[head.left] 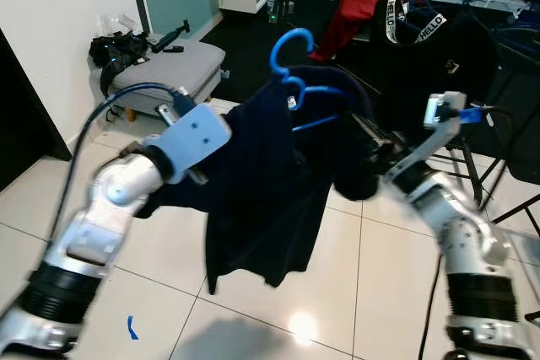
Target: Hang hanger
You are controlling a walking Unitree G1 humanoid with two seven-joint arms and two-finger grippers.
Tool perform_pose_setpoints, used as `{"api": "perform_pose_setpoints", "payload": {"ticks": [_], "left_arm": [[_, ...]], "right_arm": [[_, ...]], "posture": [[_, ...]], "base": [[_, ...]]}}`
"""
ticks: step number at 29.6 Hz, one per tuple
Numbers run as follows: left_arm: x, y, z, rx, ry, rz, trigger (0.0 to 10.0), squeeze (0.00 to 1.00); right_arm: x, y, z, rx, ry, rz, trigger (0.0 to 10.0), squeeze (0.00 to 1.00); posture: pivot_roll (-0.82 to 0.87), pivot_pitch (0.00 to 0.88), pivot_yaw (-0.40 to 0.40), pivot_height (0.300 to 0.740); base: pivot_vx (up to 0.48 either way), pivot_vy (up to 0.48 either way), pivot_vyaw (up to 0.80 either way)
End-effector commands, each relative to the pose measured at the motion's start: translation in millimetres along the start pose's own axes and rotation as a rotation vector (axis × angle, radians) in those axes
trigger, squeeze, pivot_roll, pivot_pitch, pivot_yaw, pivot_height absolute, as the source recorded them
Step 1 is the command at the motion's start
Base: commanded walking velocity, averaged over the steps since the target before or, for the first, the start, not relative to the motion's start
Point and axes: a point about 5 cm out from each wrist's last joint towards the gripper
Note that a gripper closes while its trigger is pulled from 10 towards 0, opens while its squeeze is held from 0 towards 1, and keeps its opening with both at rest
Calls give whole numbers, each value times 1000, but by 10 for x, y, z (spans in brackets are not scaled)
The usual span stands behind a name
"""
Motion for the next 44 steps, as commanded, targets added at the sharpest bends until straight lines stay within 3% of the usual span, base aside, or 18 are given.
{"api": "perform_pose_setpoints", "payload": {"ticks": [1,3,4,7,11,15,19,20,24,26,27,38,39,40,41,42,43,44], "left_arm": [[-36,34,-26,-35,-4,17,10000,0],[10,212,-6,-146,16,27,10000,0],[10,212,-6,-146,16,27,10000,0],[146,462,59,-237,55,8,10000,0],[206,513,95,-239,64,-10,10000,0],[203,483,115,-208,51,-15,10000,0],[118,319,131,-104,-6,-36,10000,0],[32,202,123,-34,-58,-56,10000,0],[-185,-33,58,110,-180,-91,10000,0],[-185,-33,58,110,-180,-91,10000,0],[-313,-133,-10,189,-243,-133,10000,0],[-252,-85,5,197,-197,-180,10000,0],[-214,-51,21,191,-177,-187,10000,0],[-214,-51,21,191,-177,-187,10000,0],[-197,-28,31,191,-169,-197,10000,0],[-197,-28,31,191,-169,-197,10000,0],[-193,-14,35,197,-170,-206,10000,0],[-193,-14,35,197,-170,-206,10000,0]], "right_arm": [[93,20,-22,-8,41,-18,0,0],[178,-51,14,24,77,-22,0,0],[178,-51,14,24,77,-22,0,0],[134,-240,121,110,74,-8,0,0],[-4,-373,183,170,32,16,0,0],[-117,-432,196,194,-10,27,0,0],[-364,-465,162,206,-121,14,0,0],[-407,-445,141,193,-145,11,0,0],[-393,-354,103,137,-155,2,0,0],[-393,-354,103,137,-155,2,0,0],[-320,-260,79,78,-140,-17,0,0],[-444,-185,64,22,-217,-73,0,0],[-522,-199,62,34,-254,-65,6745,0],[-522,-199,62,34,-254,-65,6745,0],[-581,-255,45,81,-289,-70,10000,267],[-581,-255,45,81,-289,-70,10000,267],[-622,-337,25,147,-316,-55,10000,996],[-622,-337,25,147,-316,-55,10000,996]], "posture": [[54,82,-46,740],[51,77,-40,740],[51,77,-40,740],[45,75,-41,740],[47,77,-41,740],[48,78,-41,740],[51,81,-40,740],[52,82,-39,740],[47,82,-37,740],[47,82,-37,740],[45,82,-39,740],[48,78,-43,740],[50,77,-44,740],[50,77,-44,740],[51,77,-45,740],[51,77,-45,740],[50,77,-46,740],[50,77,-46,740]], "base": [[0,0,0],[0,0,0],[0,0,0],[0,0,0],[0,0,0],[0,0,0],[0,0,0],[0,0,0],[0,0,0],[0,0,0],[0,0,0],[0,0,0],[0,0,0],[0,0,0],[0,0,0],[0,0,0],[0,0,0],[0,0,0]]}}
Point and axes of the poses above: a point about 5 cm out from each wrist's last joint towards the gripper, its own z axis pointing out of the wrist towards the gripper, its own x axis along the axis of the wrist's last joint, y = z × x, and after that the axes turned 14 degrees about z, right-handed
